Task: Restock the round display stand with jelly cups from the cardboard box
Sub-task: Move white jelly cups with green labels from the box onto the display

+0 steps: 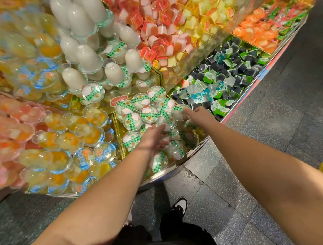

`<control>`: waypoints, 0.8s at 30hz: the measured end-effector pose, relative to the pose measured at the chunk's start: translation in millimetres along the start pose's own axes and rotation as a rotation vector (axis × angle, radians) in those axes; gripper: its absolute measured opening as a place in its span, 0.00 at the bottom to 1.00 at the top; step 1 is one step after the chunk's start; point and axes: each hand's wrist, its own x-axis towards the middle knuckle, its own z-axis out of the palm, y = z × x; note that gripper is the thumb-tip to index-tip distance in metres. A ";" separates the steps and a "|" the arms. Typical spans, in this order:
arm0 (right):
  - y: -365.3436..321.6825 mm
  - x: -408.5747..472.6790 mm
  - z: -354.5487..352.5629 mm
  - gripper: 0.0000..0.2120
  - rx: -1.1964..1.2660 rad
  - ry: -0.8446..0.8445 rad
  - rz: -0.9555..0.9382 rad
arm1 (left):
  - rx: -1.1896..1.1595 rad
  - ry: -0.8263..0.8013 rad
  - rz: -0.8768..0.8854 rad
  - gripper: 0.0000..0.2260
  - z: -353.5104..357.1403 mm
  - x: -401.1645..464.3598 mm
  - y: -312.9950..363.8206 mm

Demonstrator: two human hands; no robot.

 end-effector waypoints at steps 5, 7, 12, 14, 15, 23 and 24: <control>-19.5 -34.2 -5.3 0.29 0.056 0.209 -0.100 | 0.055 -0.013 -0.008 0.10 -30.8 -37.7 13.5; -40.1 -57.9 0.3 0.26 0.022 0.241 -0.206 | 0.062 -0.007 0.053 0.07 -55.1 -60.5 22.6; -120.1 -139.4 55.4 0.20 -0.099 0.203 -0.498 | 0.176 0.152 0.342 0.02 -161.7 -131.6 35.3; -155.3 -180.1 93.1 0.17 -0.147 0.164 -0.597 | 0.320 0.303 0.436 0.02 -221.4 -163.3 30.8; -172.9 -199.9 114.6 0.16 -0.173 0.134 -0.637 | 0.387 0.371 0.467 0.05 -253.2 -179.9 27.3; -287.6 -337.1 320.7 0.13 -0.338 -0.152 -0.971 | 0.561 0.709 0.440 0.08 -481.7 -316.3 -39.3; -298.3 -352.0 344.8 0.13 -0.354 -0.187 -1.002 | 0.590 0.747 0.401 0.08 -506.0 -331.0 -51.9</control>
